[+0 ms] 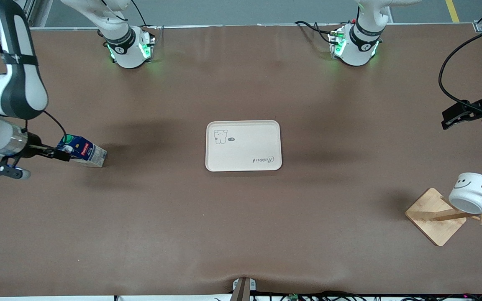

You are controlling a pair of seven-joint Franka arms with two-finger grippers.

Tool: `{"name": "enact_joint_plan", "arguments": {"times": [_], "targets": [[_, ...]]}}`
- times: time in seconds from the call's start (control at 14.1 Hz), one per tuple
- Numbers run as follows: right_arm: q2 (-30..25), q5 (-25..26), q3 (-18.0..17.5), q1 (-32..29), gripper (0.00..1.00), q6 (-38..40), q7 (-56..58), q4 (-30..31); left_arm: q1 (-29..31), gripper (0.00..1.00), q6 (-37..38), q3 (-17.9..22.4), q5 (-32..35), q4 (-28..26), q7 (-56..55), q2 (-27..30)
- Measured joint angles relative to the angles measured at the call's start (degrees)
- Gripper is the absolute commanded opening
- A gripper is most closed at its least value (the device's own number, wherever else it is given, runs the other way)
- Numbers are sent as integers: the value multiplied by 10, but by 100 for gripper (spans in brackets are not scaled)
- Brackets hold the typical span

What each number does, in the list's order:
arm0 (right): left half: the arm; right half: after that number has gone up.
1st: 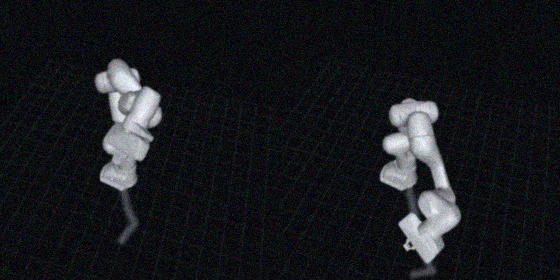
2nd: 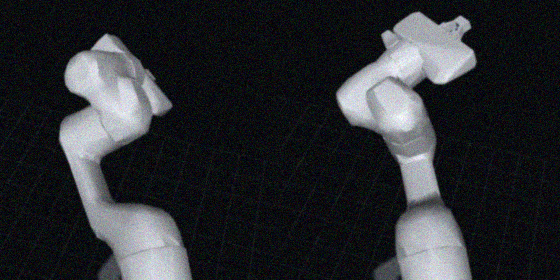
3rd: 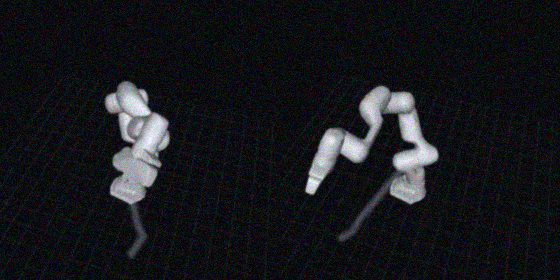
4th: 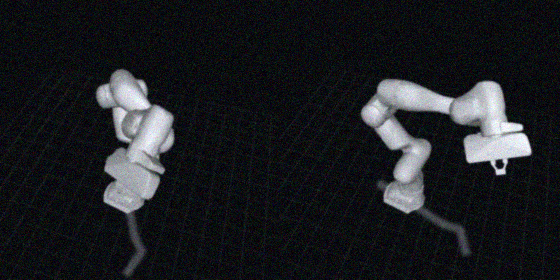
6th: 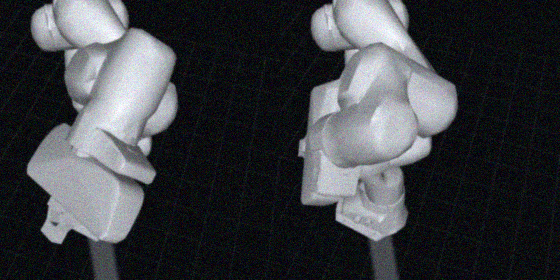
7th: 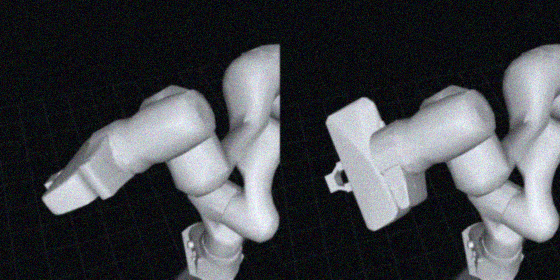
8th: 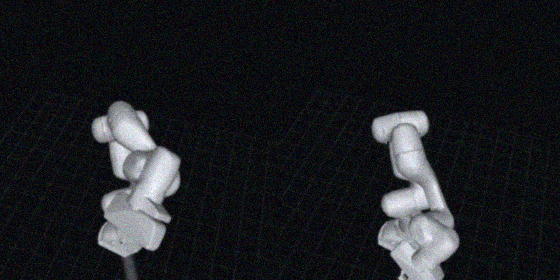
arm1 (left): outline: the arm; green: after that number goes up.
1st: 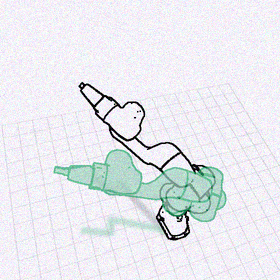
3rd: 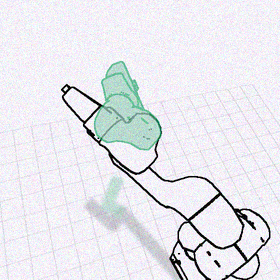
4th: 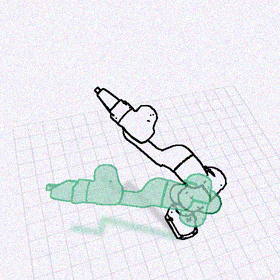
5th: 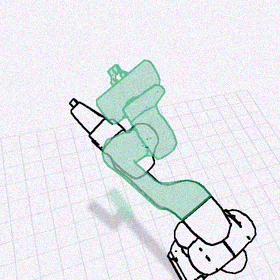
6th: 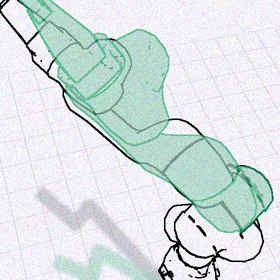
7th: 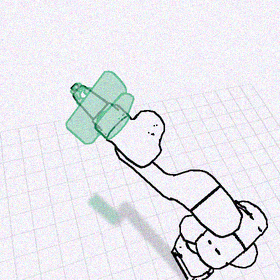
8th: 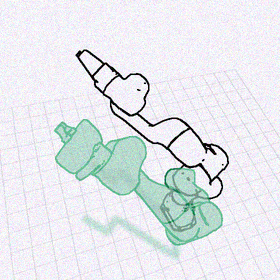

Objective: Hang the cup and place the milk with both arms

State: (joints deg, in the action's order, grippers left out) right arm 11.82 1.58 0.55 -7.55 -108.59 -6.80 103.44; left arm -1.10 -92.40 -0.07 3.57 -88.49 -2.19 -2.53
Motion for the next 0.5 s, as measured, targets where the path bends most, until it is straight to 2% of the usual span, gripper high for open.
{"name": "enact_joint_plan", "arguments": {"times": [0.21,0.5], "targets": [[7,-1,-2,1,100,152,22,-135,-2,100,-3,3,-1,-22,0,22],[18,-1,-8,20,100,180,25,-215,-2,100,-3,3,-1,-25,0,25]]}}
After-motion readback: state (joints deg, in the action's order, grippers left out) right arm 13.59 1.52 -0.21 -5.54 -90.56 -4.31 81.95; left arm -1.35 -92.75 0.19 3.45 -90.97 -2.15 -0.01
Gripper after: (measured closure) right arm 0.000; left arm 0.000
